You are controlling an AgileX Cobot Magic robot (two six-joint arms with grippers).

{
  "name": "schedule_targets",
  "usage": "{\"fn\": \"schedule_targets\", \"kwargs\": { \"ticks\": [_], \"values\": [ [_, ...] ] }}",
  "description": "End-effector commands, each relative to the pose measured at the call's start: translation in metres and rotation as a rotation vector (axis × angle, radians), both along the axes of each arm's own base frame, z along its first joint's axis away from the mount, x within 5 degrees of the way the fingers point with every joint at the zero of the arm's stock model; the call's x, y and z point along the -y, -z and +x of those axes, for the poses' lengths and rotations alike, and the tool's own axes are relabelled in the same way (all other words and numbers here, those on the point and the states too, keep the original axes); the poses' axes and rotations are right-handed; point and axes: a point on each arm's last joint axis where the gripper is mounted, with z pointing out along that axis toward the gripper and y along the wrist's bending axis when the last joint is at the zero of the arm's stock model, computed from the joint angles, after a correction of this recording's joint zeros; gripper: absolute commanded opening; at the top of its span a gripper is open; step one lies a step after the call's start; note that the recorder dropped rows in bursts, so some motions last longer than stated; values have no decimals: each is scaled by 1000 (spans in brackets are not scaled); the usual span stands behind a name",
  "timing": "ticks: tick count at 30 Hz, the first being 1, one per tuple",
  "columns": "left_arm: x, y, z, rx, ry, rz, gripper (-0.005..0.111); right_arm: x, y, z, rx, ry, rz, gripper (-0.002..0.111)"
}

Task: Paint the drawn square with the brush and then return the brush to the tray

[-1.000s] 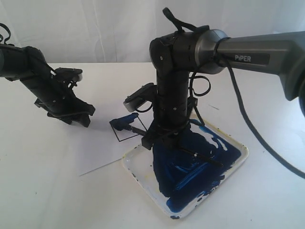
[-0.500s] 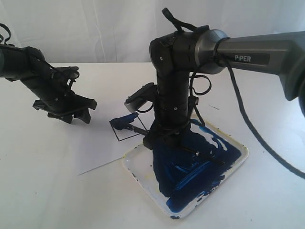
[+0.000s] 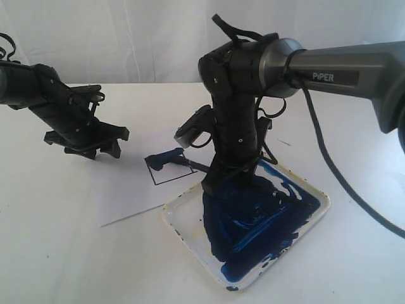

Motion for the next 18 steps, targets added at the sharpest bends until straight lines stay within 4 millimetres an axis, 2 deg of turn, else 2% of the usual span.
{"fn": "schedule_targets", "kwargs": {
  "ticks": [1,7,10,14,18],
  "values": [
    [0,0,0,2,-11,-6,62,2,-12,-1,18,-39,5,0],
    [-1,-2,-1,3,-8,-4,62,1,-38,-3,55,-166,45,0],
    [-1,-1,-2,-6,4,11,62,3,-50,3,99,-192,44,0],
    [-2,-1,-2,-8,11,20,62,12,-53,10,123,-330,-35,0],
    [-2,-1,-2,-7,12,22,62,12,-53,10,99,-509,-65,0]
  ]
}}
